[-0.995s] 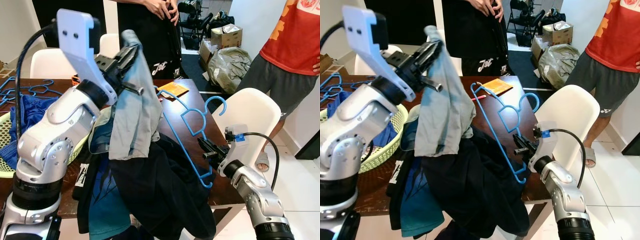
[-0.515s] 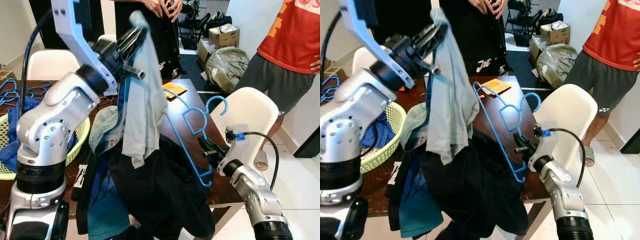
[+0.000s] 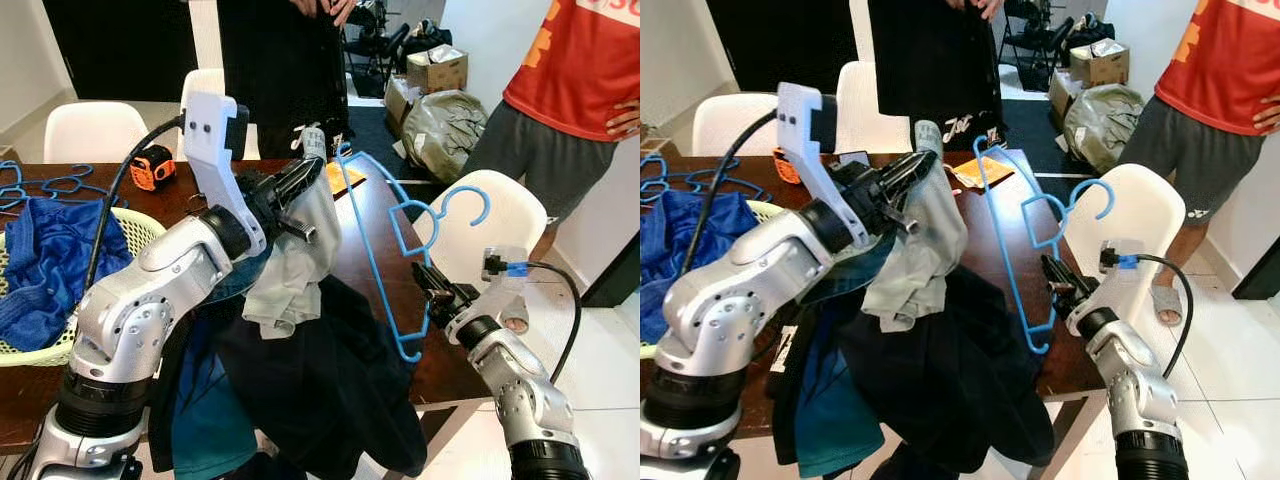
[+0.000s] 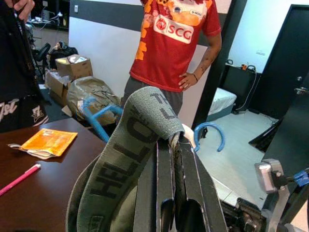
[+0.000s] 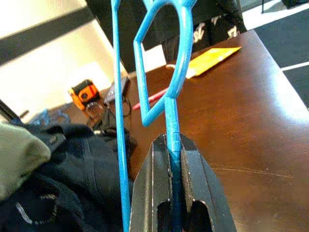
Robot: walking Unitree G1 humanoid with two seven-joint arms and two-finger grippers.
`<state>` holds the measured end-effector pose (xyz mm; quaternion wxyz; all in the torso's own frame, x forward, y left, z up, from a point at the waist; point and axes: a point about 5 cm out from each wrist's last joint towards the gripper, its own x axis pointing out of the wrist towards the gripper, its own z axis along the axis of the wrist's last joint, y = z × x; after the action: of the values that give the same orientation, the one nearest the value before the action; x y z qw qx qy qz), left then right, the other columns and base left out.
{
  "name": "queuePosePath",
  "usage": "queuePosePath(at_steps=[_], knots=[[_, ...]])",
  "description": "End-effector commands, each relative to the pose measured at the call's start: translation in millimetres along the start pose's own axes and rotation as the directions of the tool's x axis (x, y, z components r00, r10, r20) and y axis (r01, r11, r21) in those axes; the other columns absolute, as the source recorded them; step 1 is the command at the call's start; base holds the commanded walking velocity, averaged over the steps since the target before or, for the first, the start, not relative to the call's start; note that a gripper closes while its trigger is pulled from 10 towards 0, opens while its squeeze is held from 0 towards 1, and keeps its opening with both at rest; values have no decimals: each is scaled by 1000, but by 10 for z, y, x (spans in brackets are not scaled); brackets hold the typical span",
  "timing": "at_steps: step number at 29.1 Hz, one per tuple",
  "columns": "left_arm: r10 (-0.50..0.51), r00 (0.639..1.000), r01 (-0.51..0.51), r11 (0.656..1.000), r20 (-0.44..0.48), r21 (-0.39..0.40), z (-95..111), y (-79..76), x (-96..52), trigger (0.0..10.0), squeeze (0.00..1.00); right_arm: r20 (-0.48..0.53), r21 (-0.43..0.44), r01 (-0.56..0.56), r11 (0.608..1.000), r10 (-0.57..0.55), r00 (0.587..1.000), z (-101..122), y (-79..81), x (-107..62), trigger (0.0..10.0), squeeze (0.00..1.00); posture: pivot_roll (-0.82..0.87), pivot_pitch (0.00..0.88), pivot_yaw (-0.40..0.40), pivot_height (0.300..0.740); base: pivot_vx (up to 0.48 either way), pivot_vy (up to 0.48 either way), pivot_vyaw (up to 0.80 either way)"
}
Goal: Hang hanger
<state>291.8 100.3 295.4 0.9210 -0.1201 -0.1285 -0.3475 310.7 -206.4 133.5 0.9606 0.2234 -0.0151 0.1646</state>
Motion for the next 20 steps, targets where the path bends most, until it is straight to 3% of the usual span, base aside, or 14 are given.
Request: queuePosePath(at_steps=[1, 10, 20], knots=[[6, 1000, -6, 1000, -13, 16, -16, -1, 6, 10000, 0, 36, 44, -10, 999, 8, 999, 42, -3, -26, 10000, 0, -1, 0, -20, 740, 0, 0, 0], [15, 1000, -15, 999, 1, 44, 20, 23, 7, 10000, 0, 93, 145, 13, 989, -27, 995, 96, -69, -35, 10000, 0, 1, 0, -15, 740, -139, 0, 0], [25, 1000, -25, 999, -13, 38, -42, 39, -4, 10000, 0, 101, 172, 29, 985, -47, 994, 104, -95, -33, 10000, 0, -1, 0, -11, 740, -278, 0, 0]])
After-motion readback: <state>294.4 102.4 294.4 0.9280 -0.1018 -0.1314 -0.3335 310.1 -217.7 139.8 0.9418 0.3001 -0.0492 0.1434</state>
